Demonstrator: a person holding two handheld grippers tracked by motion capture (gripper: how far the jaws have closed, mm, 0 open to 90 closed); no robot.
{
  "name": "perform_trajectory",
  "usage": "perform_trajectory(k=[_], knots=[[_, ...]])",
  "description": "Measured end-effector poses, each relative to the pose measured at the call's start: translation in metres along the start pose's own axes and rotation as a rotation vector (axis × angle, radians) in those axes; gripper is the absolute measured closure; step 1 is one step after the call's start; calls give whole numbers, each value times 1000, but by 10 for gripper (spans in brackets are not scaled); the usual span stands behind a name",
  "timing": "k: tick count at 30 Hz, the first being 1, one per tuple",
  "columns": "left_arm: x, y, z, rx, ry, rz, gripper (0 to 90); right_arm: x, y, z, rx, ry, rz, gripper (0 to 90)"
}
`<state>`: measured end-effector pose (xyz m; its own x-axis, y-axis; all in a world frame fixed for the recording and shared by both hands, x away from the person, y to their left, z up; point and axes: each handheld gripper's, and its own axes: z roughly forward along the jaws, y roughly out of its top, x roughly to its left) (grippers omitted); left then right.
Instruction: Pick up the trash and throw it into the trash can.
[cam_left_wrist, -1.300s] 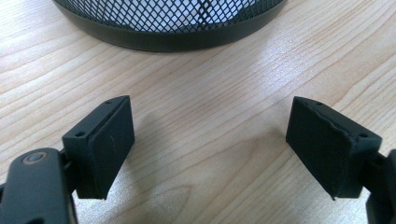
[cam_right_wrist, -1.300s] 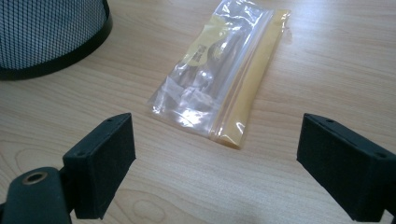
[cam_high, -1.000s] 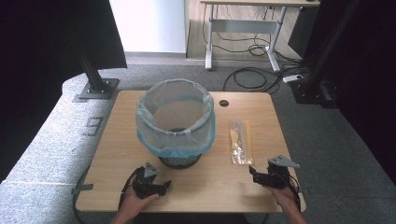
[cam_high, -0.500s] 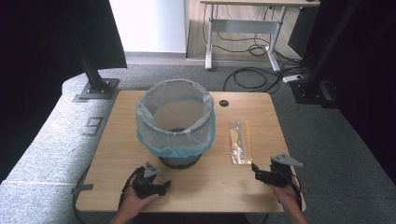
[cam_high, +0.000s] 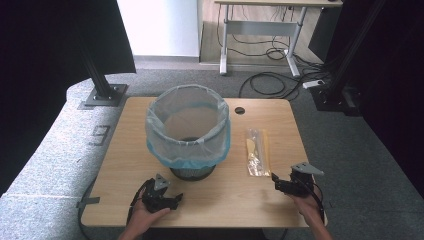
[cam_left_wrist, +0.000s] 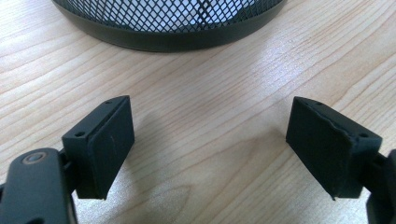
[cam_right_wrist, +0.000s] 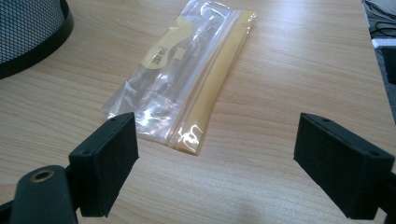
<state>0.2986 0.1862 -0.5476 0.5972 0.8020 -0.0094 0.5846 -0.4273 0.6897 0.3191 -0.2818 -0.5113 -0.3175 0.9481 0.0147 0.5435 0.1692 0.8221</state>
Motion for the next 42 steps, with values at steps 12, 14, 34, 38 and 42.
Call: perform_trajectory(k=[12,14,34,38,42], knots=[[0,0,0,0,0,0,151,10,13,10,-27,21,33,131],[0,0,0,0,-1,0,150,12,14,17,-14,15,22,131],[0,1,1,1,-6,6,147,22,23,43,10,-6,40,131],[0,1,1,1,-6,6,148,22,25,46,5,-6,52,131],[0,1,1,1,-6,6,148,24,27,49,5,-11,52,130]])
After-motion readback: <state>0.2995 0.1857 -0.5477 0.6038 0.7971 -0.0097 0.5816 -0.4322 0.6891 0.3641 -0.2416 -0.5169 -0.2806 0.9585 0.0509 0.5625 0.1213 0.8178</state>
